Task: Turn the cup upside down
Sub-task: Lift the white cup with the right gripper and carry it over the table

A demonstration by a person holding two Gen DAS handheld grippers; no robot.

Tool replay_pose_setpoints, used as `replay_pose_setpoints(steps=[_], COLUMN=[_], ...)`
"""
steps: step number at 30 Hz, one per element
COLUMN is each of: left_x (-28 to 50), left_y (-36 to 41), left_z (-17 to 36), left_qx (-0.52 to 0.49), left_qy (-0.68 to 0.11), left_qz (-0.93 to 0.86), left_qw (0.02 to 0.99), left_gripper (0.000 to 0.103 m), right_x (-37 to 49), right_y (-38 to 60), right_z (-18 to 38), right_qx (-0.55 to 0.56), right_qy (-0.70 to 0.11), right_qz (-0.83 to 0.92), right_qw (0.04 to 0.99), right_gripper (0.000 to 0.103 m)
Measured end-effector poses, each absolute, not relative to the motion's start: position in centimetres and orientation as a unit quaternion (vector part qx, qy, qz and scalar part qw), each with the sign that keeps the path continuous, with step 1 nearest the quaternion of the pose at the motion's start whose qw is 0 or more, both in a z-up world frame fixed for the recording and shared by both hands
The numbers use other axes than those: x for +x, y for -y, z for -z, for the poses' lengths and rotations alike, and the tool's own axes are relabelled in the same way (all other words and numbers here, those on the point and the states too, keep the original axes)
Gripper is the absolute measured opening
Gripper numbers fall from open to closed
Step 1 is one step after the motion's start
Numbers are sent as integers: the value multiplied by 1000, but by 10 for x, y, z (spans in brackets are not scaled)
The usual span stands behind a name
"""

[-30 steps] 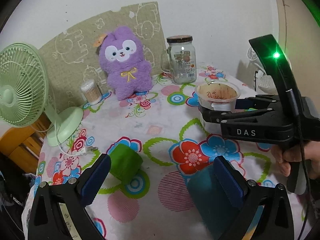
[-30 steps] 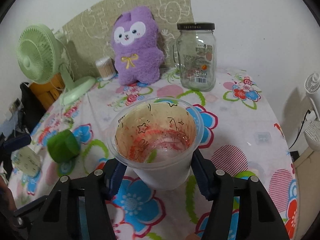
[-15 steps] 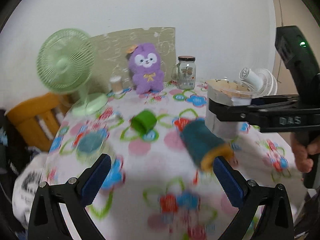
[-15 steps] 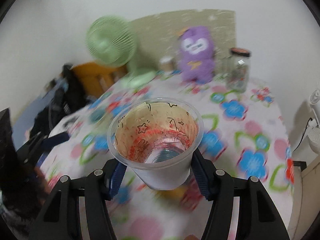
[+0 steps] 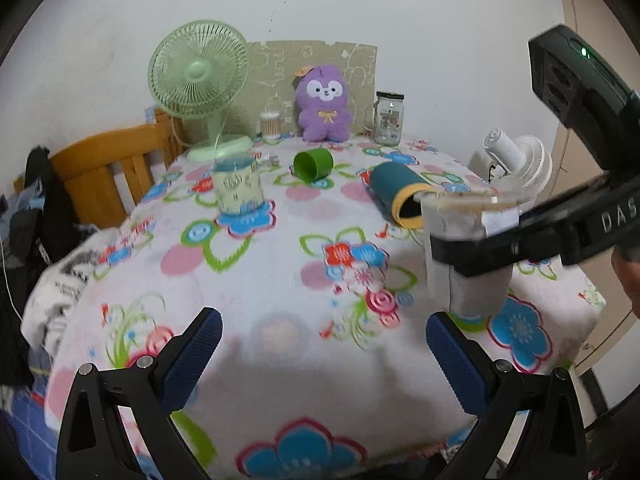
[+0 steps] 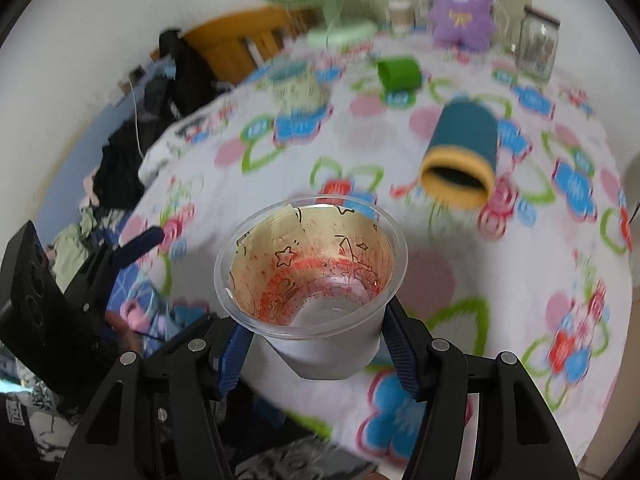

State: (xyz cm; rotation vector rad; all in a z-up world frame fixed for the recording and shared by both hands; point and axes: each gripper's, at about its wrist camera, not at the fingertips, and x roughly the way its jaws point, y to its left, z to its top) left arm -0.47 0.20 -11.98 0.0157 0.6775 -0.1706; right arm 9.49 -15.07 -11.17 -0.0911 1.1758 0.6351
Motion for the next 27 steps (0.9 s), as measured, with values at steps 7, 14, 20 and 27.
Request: replay_pose_setpoints(steps=[7,14,20,27], left_x=[-16,-22,-18,-18], left_y=[1,-2,-10,-14], left_z=[121,122,125,125], left_qx=[-2,-9,-26,-25], left_qy=[-331,-334,-346,-348], left_qz=[92,85,75,64], left_qw=[939,939,935,935], left_gripper=[103,103,103,103], right_x=[90,112,132,141], right_y=[143,132,122,111], right_z=[126,144,147,162], right_qx=[-55,-51,-47,-44], right_qy=[-573,-589,-586,-600], right_qz=[-287,-277,-278,-275], right_qw=[766,758,760,750], right_gripper=[65,65,65,69])
